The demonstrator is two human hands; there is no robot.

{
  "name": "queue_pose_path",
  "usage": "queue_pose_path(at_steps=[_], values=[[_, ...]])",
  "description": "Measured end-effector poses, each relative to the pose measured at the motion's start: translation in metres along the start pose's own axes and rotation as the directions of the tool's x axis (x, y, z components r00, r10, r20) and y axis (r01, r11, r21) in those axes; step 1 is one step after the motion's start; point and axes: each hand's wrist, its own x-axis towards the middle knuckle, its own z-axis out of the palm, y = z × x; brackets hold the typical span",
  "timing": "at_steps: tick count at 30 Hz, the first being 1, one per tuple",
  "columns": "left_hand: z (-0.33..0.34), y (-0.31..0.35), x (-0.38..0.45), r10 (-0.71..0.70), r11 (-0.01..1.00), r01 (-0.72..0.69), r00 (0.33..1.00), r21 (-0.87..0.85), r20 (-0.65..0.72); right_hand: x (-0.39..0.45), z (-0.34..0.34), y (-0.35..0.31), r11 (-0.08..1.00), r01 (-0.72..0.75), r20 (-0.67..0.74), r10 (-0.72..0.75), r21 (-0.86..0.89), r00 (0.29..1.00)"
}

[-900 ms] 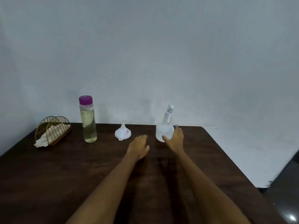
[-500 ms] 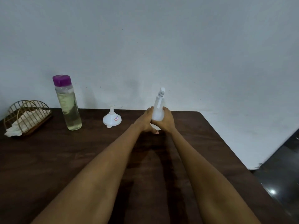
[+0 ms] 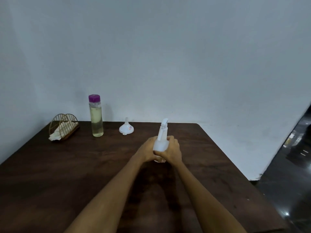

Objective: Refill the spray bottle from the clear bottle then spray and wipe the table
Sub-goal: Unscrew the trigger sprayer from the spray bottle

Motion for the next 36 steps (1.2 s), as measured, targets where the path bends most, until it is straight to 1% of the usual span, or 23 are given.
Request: queue_pose_path(at_steps=[2, 5, 7, 9, 11, 13, 14, 17, 19, 21, 24, 26, 28, 30, 32, 34, 36], values=[[0.008, 0.003, -0.025, 0.006, 0.999, -0.007, 0.999, -0.042, -0.038, -0.027, 0.000, -0.002, 0.999, 0.003, -0.028, -0.004, -0.036, 1.000], [0.023, 0.007, -0.054, -0.052, 0.998, 0.047, 0.987, -0.031, -0.153, -0.052, 0.000, -0.007, 0.997, 0.010, -0.037, -0.012, -0.074, 0.999], [0.030, 0.011, -0.063, -0.092, 0.996, 0.088, 0.974, -0.024, -0.209, -0.062, -0.005, -0.014, 0.997, 0.011, 0.016, -0.010, -0.075, 1.000], [0.033, 0.016, -0.063, -0.142, 0.990, 0.134, 0.961, -0.048, -0.236, -0.063, -0.012, -0.018, 0.996, 0.021, 0.090, -0.014, -0.084, 0.996], [0.033, 0.020, -0.061, -0.170, 0.985, 0.159, 0.956, -0.064, -0.238, -0.063, -0.021, -0.020, 0.995, 0.024, 0.165, -0.009, -0.092, 0.986], [0.034, 0.021, -0.057, -0.185, 0.982, 0.174, 0.954, -0.067, -0.234, -0.063, -0.029, -0.022, 0.997, 0.039, 0.199, -0.024, -0.069, 0.980], [0.034, 0.022, -0.056, -0.196, 0.980, 0.186, 0.952, -0.064, -0.237, -0.061, -0.032, -0.023, 0.998, 0.059, 0.176, -0.052, -0.033, 0.983], [0.034, 0.022, -0.050, -0.223, 0.975, 0.221, 0.942, -0.037, -0.251, -0.056, -0.039, -0.033, 0.980, 0.150, -0.038, -0.146, 0.128, 0.989], [0.034, 0.019, -0.046, -0.232, 0.971, 0.241, 0.938, 0.003, -0.259, -0.050, -0.041, -0.042, 0.966, 0.191, -0.129, -0.170, 0.174, 0.977], [0.035, 0.017, -0.043, -0.250, 0.960, 0.275, 0.925, 0.047, -0.286, -0.045, -0.039, -0.046, 0.959, 0.184, -0.170, -0.149, 0.215, 0.974], [0.039, 0.016, -0.039, -0.286, 0.942, 0.326, 0.903, 0.080, -0.320, -0.041, -0.030, -0.045, 0.942, 0.151, -0.242, -0.078, 0.298, 0.967], [0.041, 0.013, -0.037, -0.302, 0.935, 0.345, 0.895, 0.081, -0.327, -0.040, -0.025, -0.041, 0.924, 0.137, -0.279, -0.035, 0.357, 0.960], [0.043, 0.010, -0.034, -0.305, 0.938, 0.343, 0.891, 0.058, -0.337, -0.034, -0.024, -0.038, 0.913, 0.152, -0.288, -0.040, 0.379, 0.957], [0.042, 0.011, -0.032, -0.293, 0.944, 0.326, 0.891, 0.041, -0.345, -0.028, -0.027, -0.036, 0.902, 0.191, -0.280, -0.082, 0.387, 0.957], [0.039, 0.014, -0.031, -0.288, 0.947, 0.319, 0.894, 0.036, -0.344, -0.025, -0.031, -0.032, 0.884, 0.248, -0.251, -0.156, 0.395, 0.955], [0.038, 0.017, -0.032, -0.291, 0.946, 0.321, 0.893, 0.032, -0.344, -0.022, -0.038, -0.028, 0.882, 0.281, -0.168, -0.234, 0.378, 0.958], [0.038, 0.017, -0.035, -0.299, 0.948, 0.320, 0.886, 0.000, -0.354, -0.017, -0.049, -0.024, 0.885, 0.270, -0.034, -0.278, 0.380, 0.960]])
